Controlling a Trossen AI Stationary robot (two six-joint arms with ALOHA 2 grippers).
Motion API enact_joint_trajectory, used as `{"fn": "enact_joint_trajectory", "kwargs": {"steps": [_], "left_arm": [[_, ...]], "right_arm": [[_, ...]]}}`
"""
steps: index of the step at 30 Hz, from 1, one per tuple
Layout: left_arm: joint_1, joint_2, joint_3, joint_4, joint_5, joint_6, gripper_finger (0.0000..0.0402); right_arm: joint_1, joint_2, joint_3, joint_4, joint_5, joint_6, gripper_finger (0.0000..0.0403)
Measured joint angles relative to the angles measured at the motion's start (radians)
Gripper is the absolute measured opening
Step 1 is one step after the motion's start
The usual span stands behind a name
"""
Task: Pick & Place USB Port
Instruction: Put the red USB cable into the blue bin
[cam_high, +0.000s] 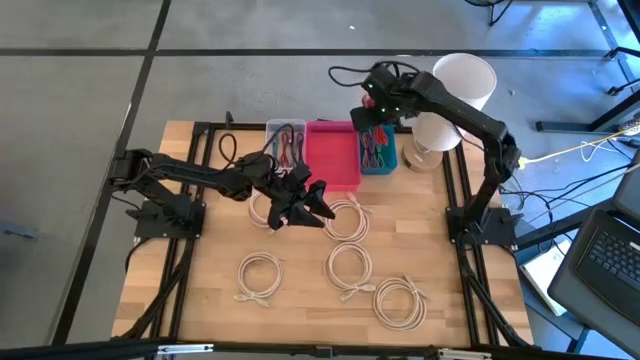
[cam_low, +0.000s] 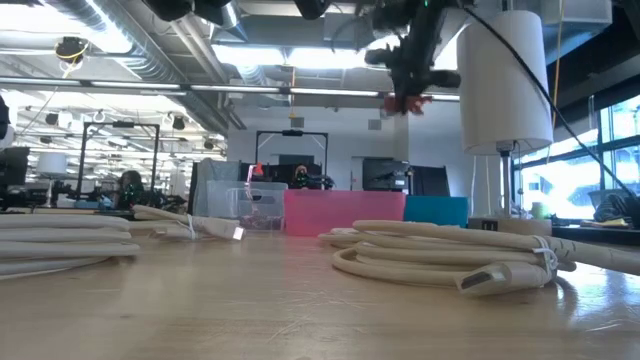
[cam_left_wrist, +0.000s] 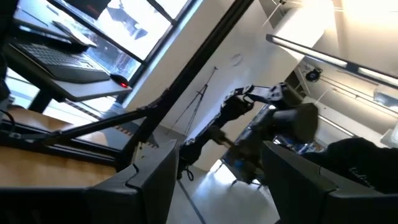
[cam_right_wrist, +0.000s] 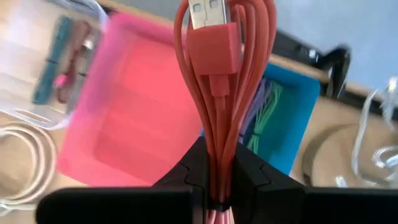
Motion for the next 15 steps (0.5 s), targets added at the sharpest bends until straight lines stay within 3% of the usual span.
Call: {"fn": "enact_joint_trajectory", "kwargs": {"steps": [11,15], "left_arm": [[-0.011,0.000,0.000,0.000,0.006,-0.001,0.0221],[-0.025,0.000,0.000,0.000,0.009,-0.001,0.0221]], "right_arm": [[-0.093,-0.018,-0.281,0.292,-0.176,0.073,0.0032],[-0.121,-0.018,-0.361,0.350,-0.191,0.095,0.0032]]}}
